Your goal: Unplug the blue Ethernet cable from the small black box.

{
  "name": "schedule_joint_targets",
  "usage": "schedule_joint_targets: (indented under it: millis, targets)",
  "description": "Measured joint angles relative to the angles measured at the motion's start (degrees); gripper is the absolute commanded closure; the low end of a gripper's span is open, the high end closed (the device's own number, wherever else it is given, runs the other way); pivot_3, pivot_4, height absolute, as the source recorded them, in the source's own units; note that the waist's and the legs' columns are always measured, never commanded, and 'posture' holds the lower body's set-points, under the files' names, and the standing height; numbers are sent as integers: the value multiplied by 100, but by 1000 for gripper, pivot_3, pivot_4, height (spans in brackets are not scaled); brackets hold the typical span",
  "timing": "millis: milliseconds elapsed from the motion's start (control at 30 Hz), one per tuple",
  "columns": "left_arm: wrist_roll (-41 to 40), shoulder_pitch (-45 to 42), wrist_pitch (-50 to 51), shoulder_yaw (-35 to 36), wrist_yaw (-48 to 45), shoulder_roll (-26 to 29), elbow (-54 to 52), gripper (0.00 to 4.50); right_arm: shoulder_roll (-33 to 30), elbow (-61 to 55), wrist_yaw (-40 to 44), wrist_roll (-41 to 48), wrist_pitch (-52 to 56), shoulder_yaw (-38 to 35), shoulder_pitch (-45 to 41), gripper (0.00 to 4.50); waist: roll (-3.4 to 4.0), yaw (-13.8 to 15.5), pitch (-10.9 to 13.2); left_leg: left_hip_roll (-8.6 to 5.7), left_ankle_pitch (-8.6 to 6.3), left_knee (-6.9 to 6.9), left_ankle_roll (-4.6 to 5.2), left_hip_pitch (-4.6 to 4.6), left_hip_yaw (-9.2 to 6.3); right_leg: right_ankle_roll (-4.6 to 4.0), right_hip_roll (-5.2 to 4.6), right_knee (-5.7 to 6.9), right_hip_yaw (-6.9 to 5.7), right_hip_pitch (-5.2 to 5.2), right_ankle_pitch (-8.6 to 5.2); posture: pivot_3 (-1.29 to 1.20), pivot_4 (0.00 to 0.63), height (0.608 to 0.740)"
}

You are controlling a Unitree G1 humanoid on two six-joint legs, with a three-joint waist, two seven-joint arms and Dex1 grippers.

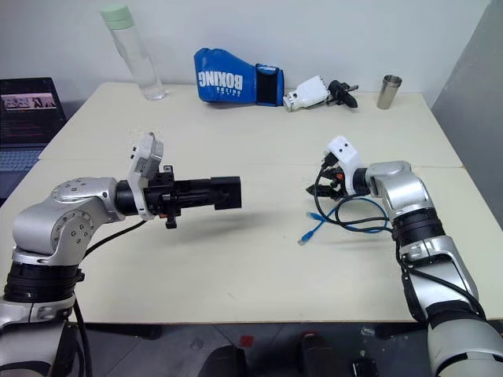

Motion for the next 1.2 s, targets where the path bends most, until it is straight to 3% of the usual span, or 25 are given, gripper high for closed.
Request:
schedule_joint_targets:
  millis: [133,333,500,767,833,1200]
  targets:
    - [405,112,-580,236,821,-474,443,3736,1,-751,48,221,354,-99,114,443,2,15,-1,-3,0,1,0,2,3,0,-6,2,1,3,0,0,150,740]
    - [1306,569,-2113,518,2465,-1522,1581,3736,648,-1819,-353,228,407,140,371,443,1,21,-1,3,2,2,-4,-3,0,0,-7,3,0,-1,2,0,150,740]
    - [1838,511,-3147,652,3285,-1769,2447,3736,928,-1873,-676,119,218,300,378,443,-3,86,-4,-5,0,3,-1,-2,4,4,-10,1,0,1,4,0,150,740]
    - [2148,357,-4031,688,3609,-1994,3401,3736,1016,-2009,-693,94,168,459,469,443,-3,103,-4,-6,1,3,-1,-3,2,5,-9,0,-5,3,5,0,150,740]
    - [2152,307,-4128,698,3612,-2033,3529,3036,1014,-2047,-688,98,172,461,471,443,-3,102,-5,-6,1,3,-2,-1,2,5,-9,2,-6,4,5,0,150,740]
    - [2092,297,-4145,762,3594,-2086,3795,922,1011,-2061,-645,112,215,468,471,443,-4,95,-5,-5,2,2,-3,-1,2,5,-8,1,-5,5,5,0,150,740]
